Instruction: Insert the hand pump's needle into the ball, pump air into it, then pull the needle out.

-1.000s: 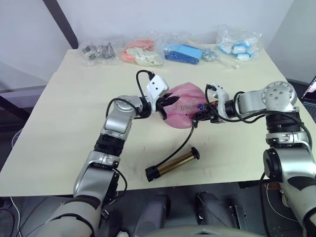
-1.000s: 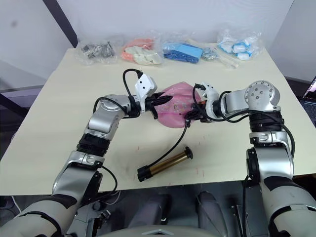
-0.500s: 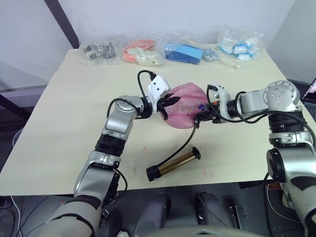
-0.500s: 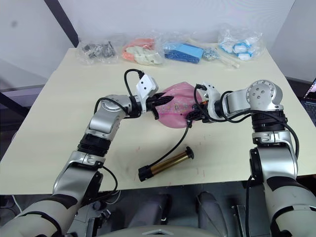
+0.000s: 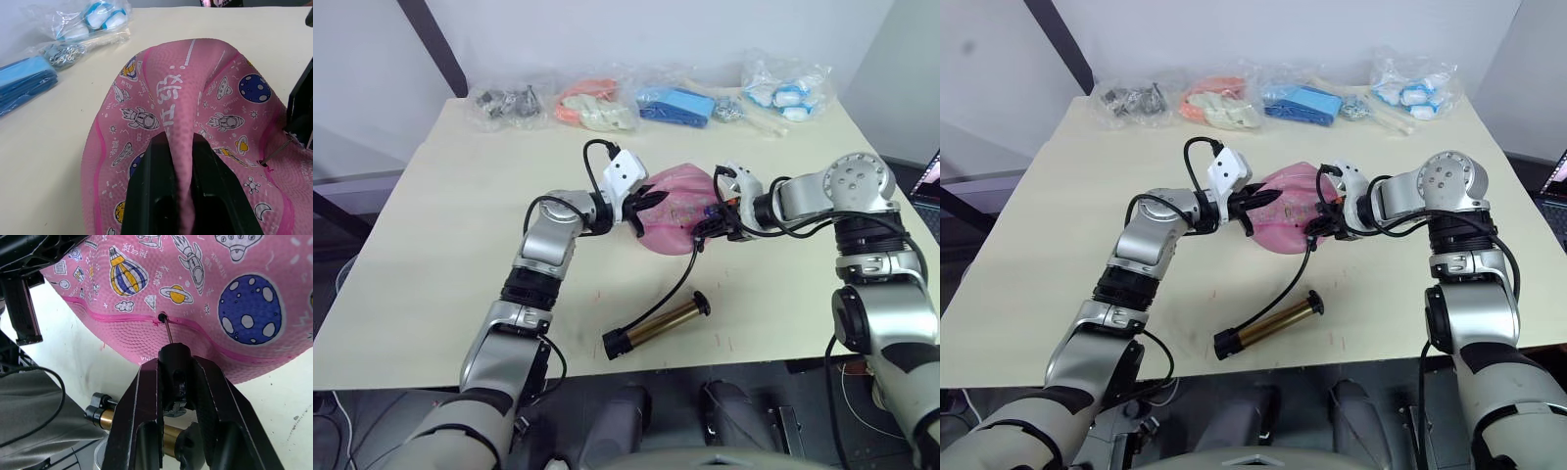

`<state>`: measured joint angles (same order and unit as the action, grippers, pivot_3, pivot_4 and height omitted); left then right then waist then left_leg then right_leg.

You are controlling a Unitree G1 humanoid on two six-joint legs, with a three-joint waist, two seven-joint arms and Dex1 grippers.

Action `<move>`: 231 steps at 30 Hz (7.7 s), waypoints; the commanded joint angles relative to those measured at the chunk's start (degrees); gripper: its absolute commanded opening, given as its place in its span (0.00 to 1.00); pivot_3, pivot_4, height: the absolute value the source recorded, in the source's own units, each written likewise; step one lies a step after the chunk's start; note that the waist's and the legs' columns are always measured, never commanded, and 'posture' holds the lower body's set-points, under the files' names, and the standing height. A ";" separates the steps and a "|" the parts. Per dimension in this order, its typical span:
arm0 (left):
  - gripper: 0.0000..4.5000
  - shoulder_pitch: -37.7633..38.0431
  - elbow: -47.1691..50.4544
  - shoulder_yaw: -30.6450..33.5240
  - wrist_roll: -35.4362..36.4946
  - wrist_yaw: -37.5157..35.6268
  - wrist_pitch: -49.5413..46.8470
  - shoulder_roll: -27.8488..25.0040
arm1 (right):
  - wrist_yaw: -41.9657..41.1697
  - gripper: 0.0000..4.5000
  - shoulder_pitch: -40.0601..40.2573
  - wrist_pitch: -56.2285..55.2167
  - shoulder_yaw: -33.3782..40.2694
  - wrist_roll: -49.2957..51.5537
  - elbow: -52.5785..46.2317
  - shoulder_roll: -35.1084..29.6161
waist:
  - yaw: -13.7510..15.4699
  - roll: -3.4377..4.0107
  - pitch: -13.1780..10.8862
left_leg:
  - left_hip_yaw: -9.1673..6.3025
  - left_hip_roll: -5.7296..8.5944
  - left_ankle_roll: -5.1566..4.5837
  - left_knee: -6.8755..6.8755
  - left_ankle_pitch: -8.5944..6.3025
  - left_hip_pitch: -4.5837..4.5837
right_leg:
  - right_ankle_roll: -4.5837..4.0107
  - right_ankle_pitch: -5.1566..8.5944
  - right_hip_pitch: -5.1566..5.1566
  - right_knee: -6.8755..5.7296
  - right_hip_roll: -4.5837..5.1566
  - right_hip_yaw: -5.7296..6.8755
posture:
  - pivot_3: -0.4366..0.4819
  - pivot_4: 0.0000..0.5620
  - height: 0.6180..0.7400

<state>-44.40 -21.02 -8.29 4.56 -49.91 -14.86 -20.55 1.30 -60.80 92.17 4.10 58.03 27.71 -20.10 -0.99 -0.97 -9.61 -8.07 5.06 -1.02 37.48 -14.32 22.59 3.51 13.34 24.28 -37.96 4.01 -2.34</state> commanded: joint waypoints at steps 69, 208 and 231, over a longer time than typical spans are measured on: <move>0.03 8.15 4.22 0.84 2.12 -1.07 -14.90 5.14 | 11.10 0.08 -12.17 -7.26 33.18 -32.03 13.50 27.20 | -3.01 0.60 2.48 | 0.23 -0.25 -0.13 -0.68 -0.09 -0.99 | -0.13 -0.09 -0.50 0.12 -0.44 -0.31 | 0.48 0.27 1.00; 0.03 13.47 -2.62 1.82 3.02 -6.11 -20.48 3.35 | 0.99 0.08 -12.84 -46.94 19.92 -35.67 38.97 34.80 | -6.09 0.93 3.91 | 0.30 -2.40 1.00 -2.73 -0.78 -4.14 | -0.68 0.66 -2.80 1.30 -2.00 -0.07 | 0.48 0.27 1.00; 0.03 7.39 -11.22 1.87 -3.41 -9.24 -6.04 -0.20 | -9.06 0.08 -2.03 -31.48 6.93 -38.08 14.47 30.62 | -5.23 1.07 3.34 | -0.18 -2.42 1.06 -2.75 -0.79 -3.97 | -0.68 0.67 -2.46 1.33 -2.00 0.22 | 0.48 0.27 1.00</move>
<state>-39.69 -28.43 2.57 1.96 -52.55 -19.80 -23.77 -7.74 -63.41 61.49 12.94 19.54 48.18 8.71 -6.22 0.11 -6.28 -8.27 2.63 0.05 34.73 -15.10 18.65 2.84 14.00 21.86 -36.63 2.01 -2.10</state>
